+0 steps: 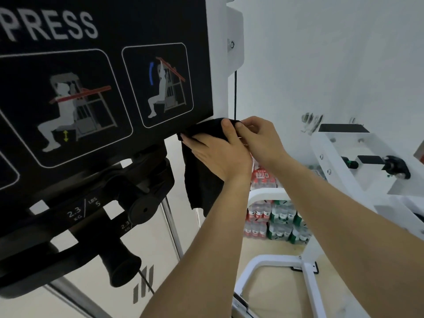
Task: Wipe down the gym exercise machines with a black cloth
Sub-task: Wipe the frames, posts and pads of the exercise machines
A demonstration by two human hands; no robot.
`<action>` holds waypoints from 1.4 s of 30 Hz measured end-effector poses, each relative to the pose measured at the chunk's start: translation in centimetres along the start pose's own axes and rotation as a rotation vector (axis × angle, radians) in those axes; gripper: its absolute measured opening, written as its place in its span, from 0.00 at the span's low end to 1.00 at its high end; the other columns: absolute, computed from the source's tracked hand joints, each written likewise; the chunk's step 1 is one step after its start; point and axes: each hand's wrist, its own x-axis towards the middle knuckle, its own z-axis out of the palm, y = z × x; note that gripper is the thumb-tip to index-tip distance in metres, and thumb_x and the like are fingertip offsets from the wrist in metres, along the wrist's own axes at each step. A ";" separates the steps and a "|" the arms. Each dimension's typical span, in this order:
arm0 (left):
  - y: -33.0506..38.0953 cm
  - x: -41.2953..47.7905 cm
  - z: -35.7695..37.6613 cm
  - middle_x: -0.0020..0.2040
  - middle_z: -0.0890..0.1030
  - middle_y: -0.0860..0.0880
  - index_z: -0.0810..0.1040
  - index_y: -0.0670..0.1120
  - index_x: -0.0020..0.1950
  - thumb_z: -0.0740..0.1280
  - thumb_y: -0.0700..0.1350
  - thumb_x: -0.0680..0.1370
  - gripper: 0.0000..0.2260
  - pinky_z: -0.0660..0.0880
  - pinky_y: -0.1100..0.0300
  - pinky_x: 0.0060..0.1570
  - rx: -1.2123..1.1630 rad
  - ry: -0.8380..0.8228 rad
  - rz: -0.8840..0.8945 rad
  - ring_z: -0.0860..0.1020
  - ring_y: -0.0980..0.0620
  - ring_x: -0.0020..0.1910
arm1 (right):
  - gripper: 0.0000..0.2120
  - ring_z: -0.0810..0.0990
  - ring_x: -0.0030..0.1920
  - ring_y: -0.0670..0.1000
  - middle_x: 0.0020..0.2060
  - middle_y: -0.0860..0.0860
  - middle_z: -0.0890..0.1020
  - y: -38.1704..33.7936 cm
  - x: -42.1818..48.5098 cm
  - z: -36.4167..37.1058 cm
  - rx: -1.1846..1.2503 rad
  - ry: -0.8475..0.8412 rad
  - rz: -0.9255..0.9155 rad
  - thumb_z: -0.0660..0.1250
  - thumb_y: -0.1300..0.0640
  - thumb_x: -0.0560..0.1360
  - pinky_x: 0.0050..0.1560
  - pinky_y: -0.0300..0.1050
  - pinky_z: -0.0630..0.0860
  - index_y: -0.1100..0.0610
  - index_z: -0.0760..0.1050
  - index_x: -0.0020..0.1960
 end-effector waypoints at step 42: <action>-9.3 0.0 -1.4 0.81 0.50 0.38 0.44 0.35 0.79 0.55 0.61 0.81 0.40 0.49 0.53 0.79 0.198 -0.163 0.343 0.50 0.41 0.81 | 0.16 0.81 0.53 0.54 0.56 0.50 0.80 12.0 -12.1 3.0 -0.237 -0.008 0.451 0.63 0.55 0.80 0.58 0.56 0.78 0.54 0.70 0.67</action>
